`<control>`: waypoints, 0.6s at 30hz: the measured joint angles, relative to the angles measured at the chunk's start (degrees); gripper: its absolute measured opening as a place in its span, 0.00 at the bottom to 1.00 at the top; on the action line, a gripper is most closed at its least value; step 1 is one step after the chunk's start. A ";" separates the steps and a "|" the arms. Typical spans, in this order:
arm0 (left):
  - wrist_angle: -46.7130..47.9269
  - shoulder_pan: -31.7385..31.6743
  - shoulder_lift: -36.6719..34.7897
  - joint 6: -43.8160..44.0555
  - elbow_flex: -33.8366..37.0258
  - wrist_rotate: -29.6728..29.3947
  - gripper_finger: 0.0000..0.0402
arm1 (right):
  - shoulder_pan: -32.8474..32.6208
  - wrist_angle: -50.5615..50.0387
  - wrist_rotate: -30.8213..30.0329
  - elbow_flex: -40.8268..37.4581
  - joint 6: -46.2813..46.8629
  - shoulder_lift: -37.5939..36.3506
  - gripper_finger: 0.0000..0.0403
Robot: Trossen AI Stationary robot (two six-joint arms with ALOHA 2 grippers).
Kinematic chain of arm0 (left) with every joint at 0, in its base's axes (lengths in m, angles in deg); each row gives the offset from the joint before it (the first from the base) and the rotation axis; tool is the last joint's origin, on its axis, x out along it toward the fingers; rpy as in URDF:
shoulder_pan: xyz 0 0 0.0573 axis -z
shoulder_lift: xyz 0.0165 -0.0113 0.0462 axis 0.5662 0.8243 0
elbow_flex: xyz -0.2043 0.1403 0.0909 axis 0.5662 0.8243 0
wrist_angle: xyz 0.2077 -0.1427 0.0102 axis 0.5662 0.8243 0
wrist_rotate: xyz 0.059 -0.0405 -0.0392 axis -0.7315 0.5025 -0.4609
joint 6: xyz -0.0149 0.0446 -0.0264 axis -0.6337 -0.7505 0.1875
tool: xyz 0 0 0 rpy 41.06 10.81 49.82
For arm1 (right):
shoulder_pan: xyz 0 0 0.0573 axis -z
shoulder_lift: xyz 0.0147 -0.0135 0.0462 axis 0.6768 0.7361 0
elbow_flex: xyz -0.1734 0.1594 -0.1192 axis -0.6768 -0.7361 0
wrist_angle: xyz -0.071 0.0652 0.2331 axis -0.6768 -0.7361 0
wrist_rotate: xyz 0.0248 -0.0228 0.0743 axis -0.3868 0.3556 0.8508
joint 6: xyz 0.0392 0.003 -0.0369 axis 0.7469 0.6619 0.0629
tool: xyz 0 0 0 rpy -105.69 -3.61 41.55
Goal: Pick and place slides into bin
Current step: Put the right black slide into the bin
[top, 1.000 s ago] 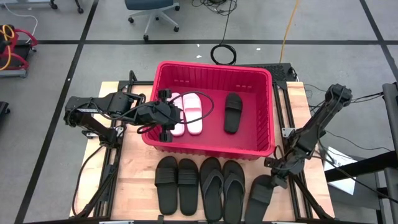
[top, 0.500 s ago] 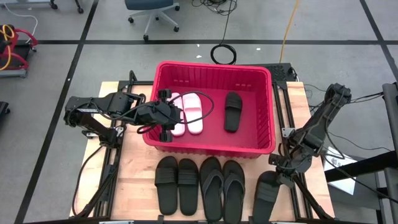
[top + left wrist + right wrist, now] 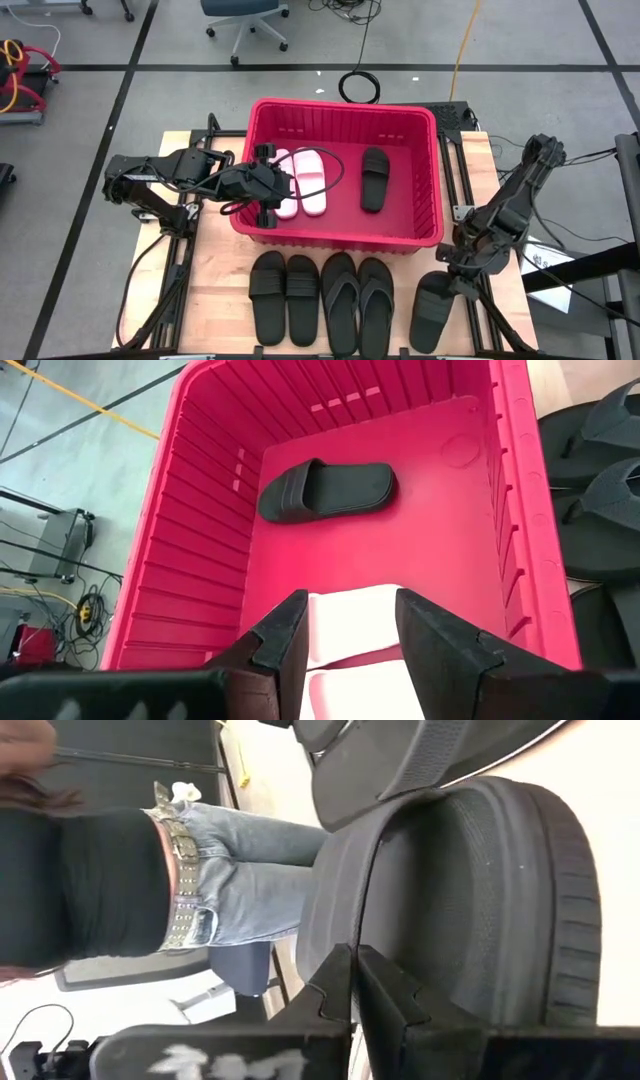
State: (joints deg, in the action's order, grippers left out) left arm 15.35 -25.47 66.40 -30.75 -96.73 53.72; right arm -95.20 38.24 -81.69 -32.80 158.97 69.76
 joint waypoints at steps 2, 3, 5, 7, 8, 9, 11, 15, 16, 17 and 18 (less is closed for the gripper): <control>0.00 0.00 0.00 -0.23 0.00 0.00 0.37 | 0.00 -0.41 0.00 0.83 0.00 0.02 0.00; 0.00 0.00 0.00 -0.23 0.00 0.00 0.37 | 0.00 -0.45 -0.04 1.20 0.00 0.02 0.00; 0.00 0.00 0.00 -0.25 0.00 0.00 0.37 | 0.00 -0.67 -0.05 1.91 -0.13 0.02 0.00; 0.00 0.00 0.00 -0.25 0.00 0.00 0.37 | 0.00 -0.82 -0.07 2.65 -0.40 0.02 0.00; 0.00 0.00 0.00 -0.27 0.00 0.00 0.37 | 0.00 -0.76 -0.09 3.04 -0.49 0.02 0.00; 0.00 0.00 0.00 -0.26 0.00 0.00 0.37 | 0.00 -0.79 -0.07 3.45 -0.54 0.02 0.00; 0.00 0.00 0.00 -0.25 0.00 0.00 0.37 | 0.00 -0.93 -0.07 4.50 -0.63 0.02 0.00; 0.00 0.00 0.00 -0.25 0.00 0.00 0.37 | 0.00 -2.78 -0.08 8.00 -0.64 0.02 0.00; 0.00 0.00 0.00 -0.25 0.00 0.00 0.37 | 0.01 -3.69 -0.08 8.97 -0.66 0.02 0.00; 0.00 0.00 0.00 -0.27 0.00 0.00 0.37 | 0.00 -4.66 -0.13 9.89 -0.71 0.00 0.00; 0.00 0.00 0.00 -0.26 0.00 0.00 0.37 | 0.00 -5.48 -0.31 10.73 -0.98 0.02 0.00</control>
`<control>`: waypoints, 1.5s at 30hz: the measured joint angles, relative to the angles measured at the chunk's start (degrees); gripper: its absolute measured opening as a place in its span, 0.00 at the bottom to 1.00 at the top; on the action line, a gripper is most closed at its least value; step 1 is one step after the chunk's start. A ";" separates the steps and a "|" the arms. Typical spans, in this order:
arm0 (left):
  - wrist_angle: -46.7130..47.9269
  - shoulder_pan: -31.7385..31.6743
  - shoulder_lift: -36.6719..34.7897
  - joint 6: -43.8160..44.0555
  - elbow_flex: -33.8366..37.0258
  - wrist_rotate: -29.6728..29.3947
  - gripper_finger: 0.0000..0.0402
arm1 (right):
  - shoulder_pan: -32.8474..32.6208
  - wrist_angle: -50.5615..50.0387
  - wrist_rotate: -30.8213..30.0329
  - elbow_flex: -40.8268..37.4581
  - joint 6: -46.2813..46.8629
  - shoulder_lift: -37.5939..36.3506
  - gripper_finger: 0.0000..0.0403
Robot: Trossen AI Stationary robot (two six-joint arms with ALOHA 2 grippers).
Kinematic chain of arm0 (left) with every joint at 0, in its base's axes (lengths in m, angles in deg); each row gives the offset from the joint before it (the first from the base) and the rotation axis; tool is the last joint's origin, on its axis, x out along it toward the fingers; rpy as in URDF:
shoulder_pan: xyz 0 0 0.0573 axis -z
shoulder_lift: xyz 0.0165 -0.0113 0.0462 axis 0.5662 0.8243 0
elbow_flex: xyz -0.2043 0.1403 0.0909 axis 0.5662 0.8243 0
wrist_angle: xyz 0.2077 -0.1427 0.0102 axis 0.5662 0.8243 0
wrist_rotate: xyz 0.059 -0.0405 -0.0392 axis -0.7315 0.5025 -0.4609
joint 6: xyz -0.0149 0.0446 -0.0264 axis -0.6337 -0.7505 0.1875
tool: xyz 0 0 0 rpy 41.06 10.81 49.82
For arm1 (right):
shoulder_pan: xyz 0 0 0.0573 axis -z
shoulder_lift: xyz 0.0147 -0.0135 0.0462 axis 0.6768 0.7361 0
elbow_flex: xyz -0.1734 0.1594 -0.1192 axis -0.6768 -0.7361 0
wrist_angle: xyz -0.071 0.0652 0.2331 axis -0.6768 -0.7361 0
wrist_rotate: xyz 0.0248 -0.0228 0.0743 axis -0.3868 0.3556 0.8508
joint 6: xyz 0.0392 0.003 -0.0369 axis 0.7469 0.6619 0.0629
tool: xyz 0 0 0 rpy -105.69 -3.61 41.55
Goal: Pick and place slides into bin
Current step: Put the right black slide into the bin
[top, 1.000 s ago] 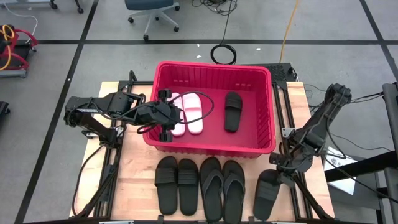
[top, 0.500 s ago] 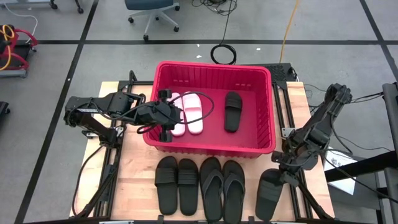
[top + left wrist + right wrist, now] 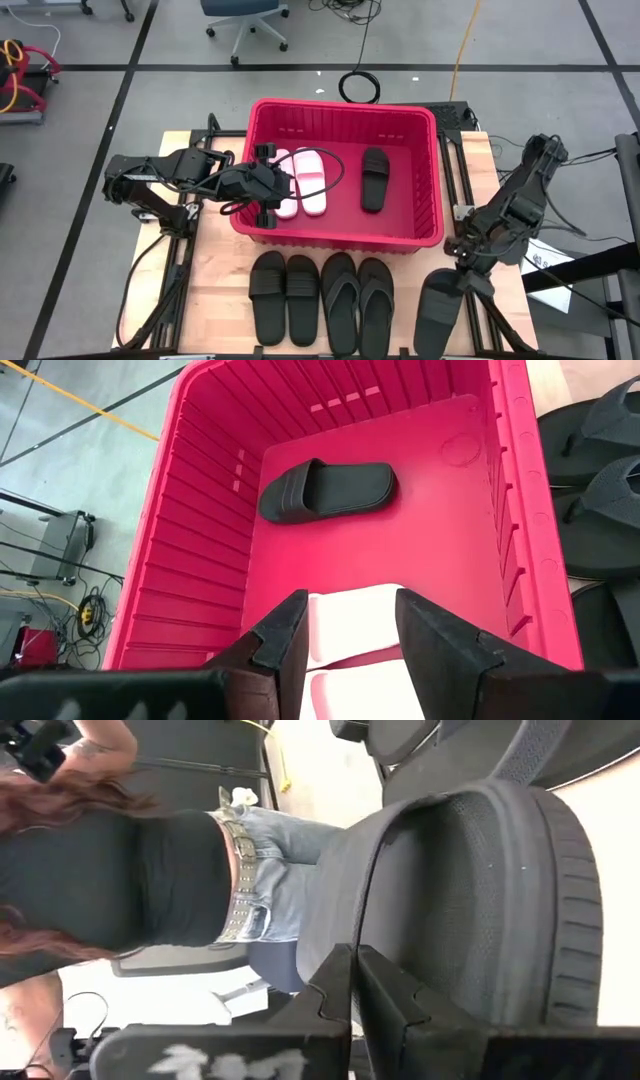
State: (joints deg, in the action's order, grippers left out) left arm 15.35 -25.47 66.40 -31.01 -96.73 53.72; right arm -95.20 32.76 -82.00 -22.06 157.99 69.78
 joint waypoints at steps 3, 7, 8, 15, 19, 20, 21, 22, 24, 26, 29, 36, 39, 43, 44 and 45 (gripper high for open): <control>0.00 0.00 0.00 -0.01 0.00 0.00 0.37 | 0.04 -2.77 -1.87 3.00 -1.53 0.00 0.00; 0.00 0.00 -0.01 -0.01 0.00 0.00 0.37 | 0.07 -6.31 -6.81 7.40 -5.48 0.00 0.00; 0.00 0.00 0.00 -0.06 0.00 0.00 0.37 | 0.07 -7.06 -8.25 8.61 -6.89 0.00 0.00; -0.27 0.00 0.00 -0.38 0.00 0.00 0.37 | 0.15 -13.76 -18.41 16.36 -15.51 -0.03 0.00; -1.04 0.00 0.00 -2.41 0.00 0.00 0.37 | 0.15 -14.04 -23.80 18.57 -21.65 -0.22 0.00; -2.00 0.01 0.00 -3.21 0.00 0.02 0.37 | 0.17 -14.06 -25.00 18.90 -22.93 -0.33 0.00; -3.38 0.11 0.00 -4.13 0.00 0.03 0.37 | 0.19 -14.08 -26.22 19.22 -24.19 -0.39 0.00; -4.88 0.19 -0.01 -5.25 0.00 0.04 0.37 | 0.19 -14.06 -27.28 19.48 -25.29 -0.49 0.00; -8.54 0.54 0.00 -8.41 0.00 0.00 0.37 | 0.20 -14.08 -29.64 19.91 -27.53 -0.67 0.00; -13.01 0.91 0.16 -11.84 0.00 0.00 0.37 | 0.20 -14.04 -32.12 20.08 -29.86 -0.95 0.00; -19.38 1.50 1.28 -17.42 0.00 -0.24 0.37 | 0.20 -14.03 -36.20 20.09 -32.53 -1.48 0.00; -30.65 3.14 6.17 -29.92 0.00 -4.48 0.37 | 0.20 -12.36 -43.33 20.11 -37.36 -1.97 0.00; -36.19 3.17 8.32 -35.88 0.02 -5.14 0.37 | 0.60 -9.55 -45.25 20.11 -40.40 -2.03 0.00; -45.02 3.13 10.37 -42.11 0.02 -5.60 0.37 | 1.47 -4.45 -47.86 20.11 -46.14 -2.16 0.00; -46.94 3.13 10.69 -43.54 0.02 -5.62 0.37 | 1.67 -3.28 -47.95 20.11 -47.62 -2.19 0.00; -48.69 3.13 11.03 -44.95 0.02 -5.67 0.37 | 1.83 -2.12 -47.96 20.11 -49.08 -2.19 0.00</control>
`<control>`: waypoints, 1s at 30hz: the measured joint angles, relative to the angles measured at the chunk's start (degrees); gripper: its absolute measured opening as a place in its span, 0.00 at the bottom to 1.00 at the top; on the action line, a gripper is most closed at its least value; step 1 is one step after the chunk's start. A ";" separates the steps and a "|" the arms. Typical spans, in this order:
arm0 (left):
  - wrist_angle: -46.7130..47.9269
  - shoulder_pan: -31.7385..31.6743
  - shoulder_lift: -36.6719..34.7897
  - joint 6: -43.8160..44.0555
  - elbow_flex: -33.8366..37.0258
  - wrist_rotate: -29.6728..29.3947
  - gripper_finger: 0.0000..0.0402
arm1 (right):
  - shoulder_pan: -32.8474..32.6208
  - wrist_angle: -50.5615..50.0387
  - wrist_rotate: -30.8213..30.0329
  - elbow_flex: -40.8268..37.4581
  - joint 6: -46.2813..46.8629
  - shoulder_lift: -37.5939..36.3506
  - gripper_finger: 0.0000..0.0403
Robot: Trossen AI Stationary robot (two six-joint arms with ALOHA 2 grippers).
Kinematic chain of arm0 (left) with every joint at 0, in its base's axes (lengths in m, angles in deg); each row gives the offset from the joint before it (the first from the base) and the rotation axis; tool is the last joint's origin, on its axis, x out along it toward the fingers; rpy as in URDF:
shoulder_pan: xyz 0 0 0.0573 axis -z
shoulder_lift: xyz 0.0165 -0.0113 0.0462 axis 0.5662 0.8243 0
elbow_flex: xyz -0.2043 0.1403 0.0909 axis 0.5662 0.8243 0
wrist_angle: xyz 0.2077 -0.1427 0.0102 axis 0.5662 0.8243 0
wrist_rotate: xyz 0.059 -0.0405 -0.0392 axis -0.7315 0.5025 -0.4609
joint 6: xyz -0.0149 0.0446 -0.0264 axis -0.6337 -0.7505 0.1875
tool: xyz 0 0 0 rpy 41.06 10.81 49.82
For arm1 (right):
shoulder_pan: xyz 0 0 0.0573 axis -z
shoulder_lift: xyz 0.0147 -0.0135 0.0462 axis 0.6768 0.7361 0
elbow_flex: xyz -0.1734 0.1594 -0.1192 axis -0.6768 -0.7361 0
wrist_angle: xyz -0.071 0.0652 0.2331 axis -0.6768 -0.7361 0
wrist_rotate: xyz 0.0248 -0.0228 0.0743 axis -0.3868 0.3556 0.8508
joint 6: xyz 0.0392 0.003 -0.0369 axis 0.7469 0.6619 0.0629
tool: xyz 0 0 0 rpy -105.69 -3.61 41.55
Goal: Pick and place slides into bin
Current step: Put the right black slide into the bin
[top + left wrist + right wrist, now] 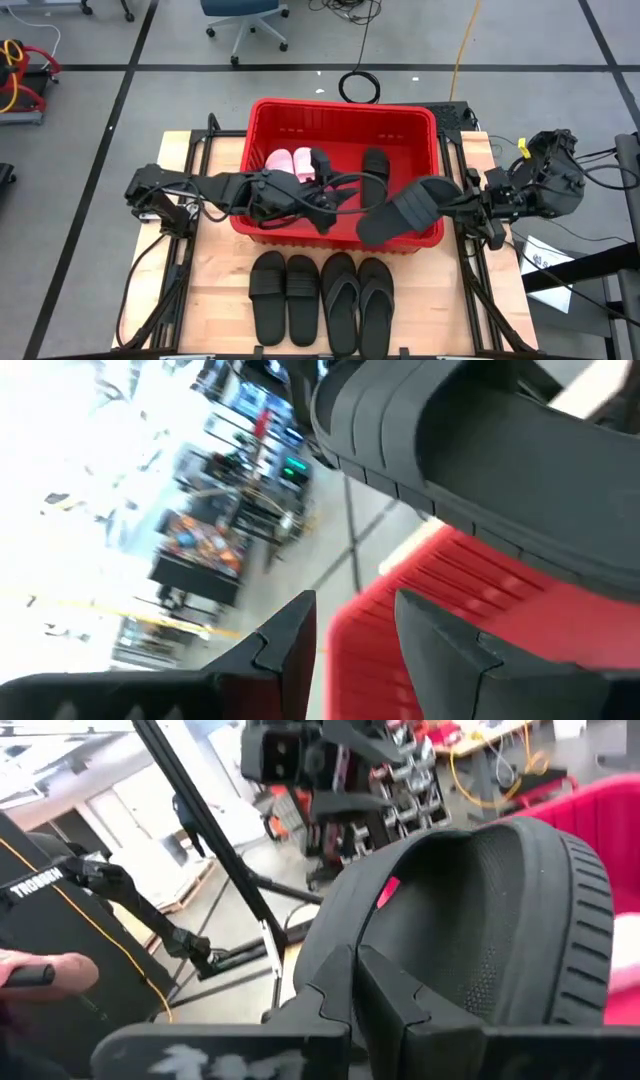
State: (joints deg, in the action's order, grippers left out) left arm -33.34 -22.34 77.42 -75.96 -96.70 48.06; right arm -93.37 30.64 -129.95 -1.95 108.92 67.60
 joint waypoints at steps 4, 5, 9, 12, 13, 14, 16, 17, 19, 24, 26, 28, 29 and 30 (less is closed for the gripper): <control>-6.44 0.00 1.53 -4.33 0.00 -0.02 0.37 | 0.89 2.82 0.02 0.00 -3.77 0.00 0.00; -8.17 0.01 1.98 -5.32 0.00 -0.02 0.37 | 1.19 3.14 -0.23 0.00 -4.26 0.00 0.00; -13.35 0.41 3.87 -8.60 0.00 0.15 0.37 | 2.04 3.18 -1.57 0.00 -4.65 0.02 0.00; -16.59 0.92 5.53 -12.08 0.00 0.44 0.37 | 2.67 3.21 -1.53 0.00 -4.97 0.02 0.00; -18.12 1.15 6.02 -13.29 0.00 0.65 0.37 | 2.79 3.21 -1.51 0.00 -5.02 0.02 0.00; -19.09 1.36 6.45 -14.39 0.00 0.81 0.37 | 2.85 3.21 -1.49 0.00 -5.04 0.00 0.00; -20.91 1.82 7.40 -16.12 0.00 1.60 0.37 | 2.87 3.25 -1.47 0.00 -5.50 0.00 0.00; -21.75 1.91 7.81 -16.54 -0.02 2.04 0.37 | 2.87 3.28 -1.49 0.00 -5.61 0.00 0.00; -21.50 1.92 8.46 -16.99 0.00 2.99 0.37 | 2.87 3.28 -1.49 0.00 -5.64 0.02 0.00; -29.16 1.68 11.51 -16.84 0.02 3.30 0.37 | 2.87 3.21 -1.50 0.00 -5.57 0.02 0.00; -31.67 1.49 12.17 -18.34 0.02 2.89 0.37 | 2.87 3.23 -1.51 0.00 -5.55 0.02 0.00; -32.63 1.46 12.84 -19.94 0.02 2.76 0.37 | 2.87 3.21 -1.53 0.00 -5.50 0.02 0.00; -33.59 1.34 13.09 -20.26 0.00 2.74 0.37 | 2.87 3.23 -1.53 0.00 -5.48 0.02 0.00; -33.77 1.27 13.20 -20.75 0.02 2.50 0.37 | 2.87 3.25 -1.53 0.00 -5.48 0.04 0.00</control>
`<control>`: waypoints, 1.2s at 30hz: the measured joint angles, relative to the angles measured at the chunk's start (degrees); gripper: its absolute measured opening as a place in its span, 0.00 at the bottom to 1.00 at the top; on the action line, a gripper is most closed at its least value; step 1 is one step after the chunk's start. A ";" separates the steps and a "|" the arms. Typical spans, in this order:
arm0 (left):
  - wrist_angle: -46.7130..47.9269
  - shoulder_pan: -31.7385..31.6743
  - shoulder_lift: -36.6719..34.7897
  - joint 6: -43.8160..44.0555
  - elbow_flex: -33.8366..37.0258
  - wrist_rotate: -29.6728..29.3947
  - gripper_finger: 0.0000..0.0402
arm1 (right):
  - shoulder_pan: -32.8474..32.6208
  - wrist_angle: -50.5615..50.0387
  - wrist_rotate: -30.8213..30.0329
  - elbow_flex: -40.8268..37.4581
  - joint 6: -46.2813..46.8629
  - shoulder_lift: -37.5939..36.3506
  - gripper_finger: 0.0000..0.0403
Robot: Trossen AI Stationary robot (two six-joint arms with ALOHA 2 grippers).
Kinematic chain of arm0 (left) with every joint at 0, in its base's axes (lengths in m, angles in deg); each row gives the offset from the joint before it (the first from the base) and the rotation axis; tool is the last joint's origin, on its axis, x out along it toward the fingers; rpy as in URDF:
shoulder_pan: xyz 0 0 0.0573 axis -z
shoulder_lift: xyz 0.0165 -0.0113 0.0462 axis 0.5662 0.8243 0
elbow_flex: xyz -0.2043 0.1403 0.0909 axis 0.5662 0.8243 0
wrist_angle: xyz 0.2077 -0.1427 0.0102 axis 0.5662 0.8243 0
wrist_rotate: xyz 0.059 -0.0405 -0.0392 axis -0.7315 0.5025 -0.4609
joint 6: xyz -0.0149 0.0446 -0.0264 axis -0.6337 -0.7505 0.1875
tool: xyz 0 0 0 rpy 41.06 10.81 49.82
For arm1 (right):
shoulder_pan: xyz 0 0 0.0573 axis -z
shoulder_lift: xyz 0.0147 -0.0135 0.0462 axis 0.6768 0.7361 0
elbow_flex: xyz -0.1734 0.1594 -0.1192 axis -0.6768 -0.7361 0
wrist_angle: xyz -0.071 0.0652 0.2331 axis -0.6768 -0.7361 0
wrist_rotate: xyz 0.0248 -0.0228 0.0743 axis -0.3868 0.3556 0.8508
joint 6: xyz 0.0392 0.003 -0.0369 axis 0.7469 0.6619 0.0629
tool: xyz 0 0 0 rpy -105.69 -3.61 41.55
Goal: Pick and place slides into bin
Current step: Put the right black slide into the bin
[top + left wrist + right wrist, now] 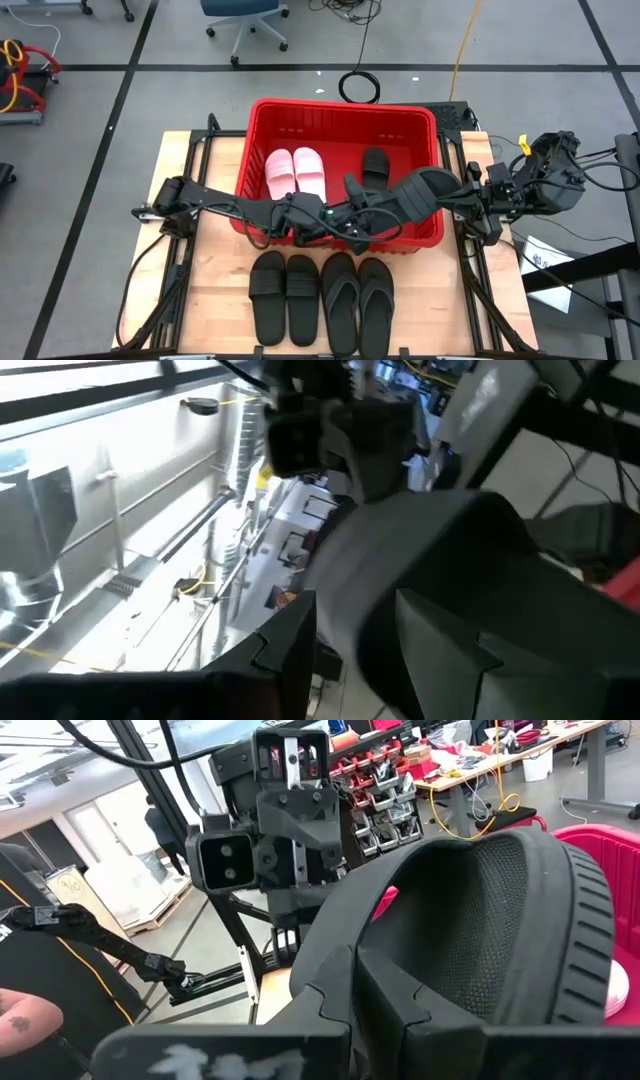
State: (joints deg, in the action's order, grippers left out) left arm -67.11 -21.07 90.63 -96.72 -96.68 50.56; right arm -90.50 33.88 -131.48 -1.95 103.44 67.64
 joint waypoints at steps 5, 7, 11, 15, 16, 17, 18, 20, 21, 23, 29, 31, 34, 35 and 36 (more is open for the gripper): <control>0.06 -0.95 -0.12 -0.82 0.00 -0.83 0.37 | 0.00 0.17 -0.02 0.00 0.00 0.02 0.00; 0.28 -1.75 -0.12 0.83 0.00 -0.81 0.37 | 0.00 0.16 0.00 0.00 0.01 0.07 0.00; 0.43 -2.90 -0.04 2.83 0.00 -0.22 0.37 | 0.01 0.14 -0.13 0.00 0.02 0.63 0.00; 0.44 -3.17 -0.05 3.03 0.00 1.27 0.37 | 1.02 0.19 0.07 0.00 0.03 1.36 0.00; 0.50 -3.17 -0.05 3.05 0.00 1.99 0.37 | 1.30 0.18 0.18 0.00 0.04 1.60 0.00; 0.69 -3.17 -0.05 3.05 0.00 2.68 0.37 | 1.54 0.18 0.33 0.00 0.05 1.81 0.00; 0.91 -3.17 -0.06 3.05 0.00 3.49 0.37 | 1.75 0.17 0.40 0.00 0.07 1.99 0.00; 0.95 -3.17 -0.06 3.07 0.00 4.28 0.37 | 2.08 0.18 0.45 0.00 0.07 2.37 0.00; 1.01 -3.17 -0.05 3.25 0.00 4.37 0.37 | 2.18 0.15 0.56 -0.02 0.07 2.55 0.00; 1.08 -3.17 -0.06 3.84 0.00 4.37 0.36 | 2.21 0.23 0.59 -0.02 0.07 2.69 0.00; 1.30 -3.28 -0.06 4.52 0.00 4.30 0.19 | 2.23 0.81 0.57 0.00 0.07 2.73 0.00; 1.28 -3.28 -0.06 4.63 0.00 4.25 0.09 | 2.23 0.84 0.58 -0.02 0.07 2.75 0.00; 1.28 -3.28 -0.06 4.52 0.00 4.11 0.02 | 2.23 0.80 0.57 -0.02 -0.09 2.78 0.00; 1.28 -3.28 -0.06 4.52 0.00 4.10 0.02 | 2.23 0.83 0.57 -0.02 -0.42 2.76 0.00; 1.28 -3.28 -0.06 4.52 0.00 3.85 0.02 | 2.23 0.81 0.57 -0.02 -1.00 2.75 0.00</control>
State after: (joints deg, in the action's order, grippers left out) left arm -65.83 -24.36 90.57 -92.20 -96.68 54.41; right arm -88.27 34.69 -130.91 -1.97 102.43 70.39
